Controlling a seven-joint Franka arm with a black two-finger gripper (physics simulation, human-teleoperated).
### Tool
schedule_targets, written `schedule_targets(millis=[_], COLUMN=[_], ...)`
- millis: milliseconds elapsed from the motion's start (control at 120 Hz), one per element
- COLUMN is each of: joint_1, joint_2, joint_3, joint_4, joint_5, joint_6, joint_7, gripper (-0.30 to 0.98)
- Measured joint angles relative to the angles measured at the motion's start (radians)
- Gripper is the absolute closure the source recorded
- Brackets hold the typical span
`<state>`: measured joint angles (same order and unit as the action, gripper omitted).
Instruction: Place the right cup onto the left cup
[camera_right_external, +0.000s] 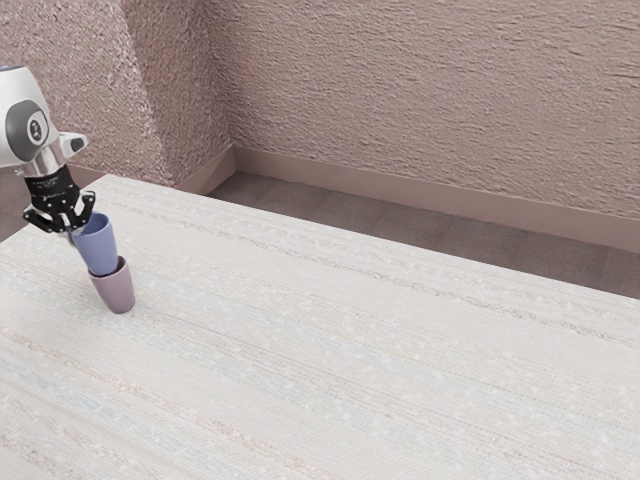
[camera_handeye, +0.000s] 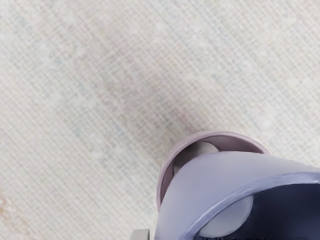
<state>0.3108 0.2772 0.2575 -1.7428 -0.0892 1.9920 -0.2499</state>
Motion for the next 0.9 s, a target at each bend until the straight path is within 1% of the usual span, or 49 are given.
schedule_targets(millis=[125, 208, 292, 383, 467, 500, 533, 583, 617, 692, 758, 833, 900], joint_1=[-0.001, -0.001, -0.002, -0.003, -0.03, -0.065, -0.127, -0.245, -0.344, -0.525, -0.632, -0.695, -0.787], joint_2=[-0.001, -0.002, -0.012, -0.043, -0.11, -0.145, -0.18, -0.224, -0.25, -0.284, -0.292, -0.279, -0.261], joint_3=[0.0, 0.0, 0.0, 0.0, 0.002, 0.005, 0.02, 0.052, 0.09, 0.129, 0.112, 0.042, 0.019], joint_4=[0.0, 0.0, 0.005, 0.008, 0.005, 0.007, 0.009, 0.012, 0.014, 0.037, 0.093, 0.168, 0.226], joint_5=[-0.005, -0.007, -0.008, -0.005, 0.009, 0.027, 0.056, 0.09, 0.106, 0.124, 0.13, 0.134, 0.136], joint_6=[0.004, 0.006, 0.007, 0.005, -0.018, -0.04, -0.067, -0.112, -0.138, -0.182, -0.21, -0.236, -0.263], joint_7=[0.003, 0.005, 0.007, 0.009, 0.013, 0.018, 0.028, 0.054, 0.076, 0.122, 0.156, 0.188, 0.213], gripper=[0.42, 0.29, 0.2, 0.13, 0.09, 0.08, 0.07, 0.06, 0.05, 0.04, 0.03, 0.03, 0.02])
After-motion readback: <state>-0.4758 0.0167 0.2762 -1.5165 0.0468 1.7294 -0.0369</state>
